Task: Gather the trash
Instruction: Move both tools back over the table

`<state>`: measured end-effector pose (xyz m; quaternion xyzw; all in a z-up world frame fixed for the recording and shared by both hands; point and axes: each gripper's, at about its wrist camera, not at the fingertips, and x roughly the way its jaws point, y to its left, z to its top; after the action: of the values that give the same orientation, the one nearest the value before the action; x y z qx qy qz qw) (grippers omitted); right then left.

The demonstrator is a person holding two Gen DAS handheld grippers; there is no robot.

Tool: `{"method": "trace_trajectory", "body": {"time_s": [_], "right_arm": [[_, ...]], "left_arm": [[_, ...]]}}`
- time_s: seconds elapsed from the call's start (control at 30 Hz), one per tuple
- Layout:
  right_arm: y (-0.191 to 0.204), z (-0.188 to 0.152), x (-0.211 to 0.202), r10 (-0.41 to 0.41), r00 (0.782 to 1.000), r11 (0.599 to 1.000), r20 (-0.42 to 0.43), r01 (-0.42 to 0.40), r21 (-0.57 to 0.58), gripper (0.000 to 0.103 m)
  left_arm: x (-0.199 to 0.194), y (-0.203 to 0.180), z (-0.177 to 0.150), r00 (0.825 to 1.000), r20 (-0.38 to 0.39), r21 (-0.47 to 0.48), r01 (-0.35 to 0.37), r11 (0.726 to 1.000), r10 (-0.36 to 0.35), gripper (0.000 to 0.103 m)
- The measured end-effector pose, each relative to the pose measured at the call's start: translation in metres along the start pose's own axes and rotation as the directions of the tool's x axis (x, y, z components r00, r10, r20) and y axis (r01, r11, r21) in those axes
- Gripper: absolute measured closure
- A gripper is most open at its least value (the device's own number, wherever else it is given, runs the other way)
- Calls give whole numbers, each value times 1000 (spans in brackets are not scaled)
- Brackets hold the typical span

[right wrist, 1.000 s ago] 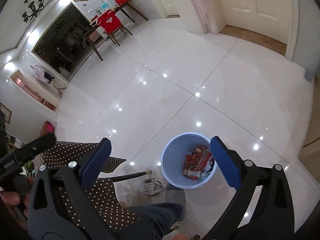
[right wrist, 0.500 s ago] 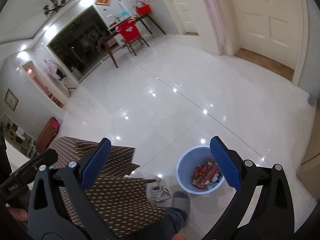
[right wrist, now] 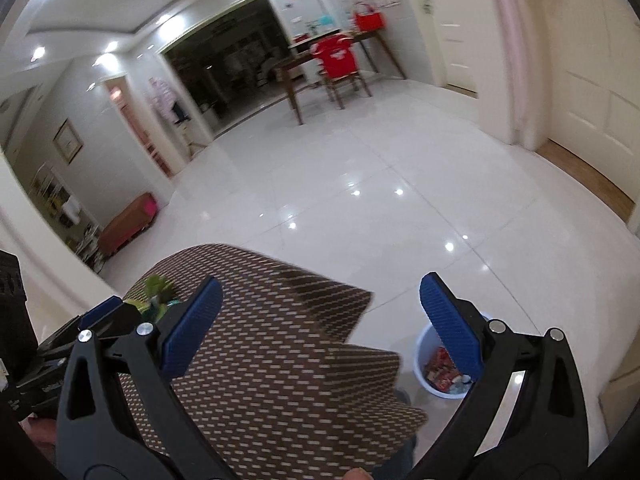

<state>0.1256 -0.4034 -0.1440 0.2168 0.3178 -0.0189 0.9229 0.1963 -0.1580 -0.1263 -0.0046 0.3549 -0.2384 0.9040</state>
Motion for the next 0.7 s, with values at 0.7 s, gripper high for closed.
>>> {"method": "trace_trajectory", "body": {"time_s": [0.7], "right_arm": [[252,-60,135,141,955,847,-259,-252,-468,6]], "left_arm": [[-62,200,-81,942,-70,-220,-335,916,327,9]]}}
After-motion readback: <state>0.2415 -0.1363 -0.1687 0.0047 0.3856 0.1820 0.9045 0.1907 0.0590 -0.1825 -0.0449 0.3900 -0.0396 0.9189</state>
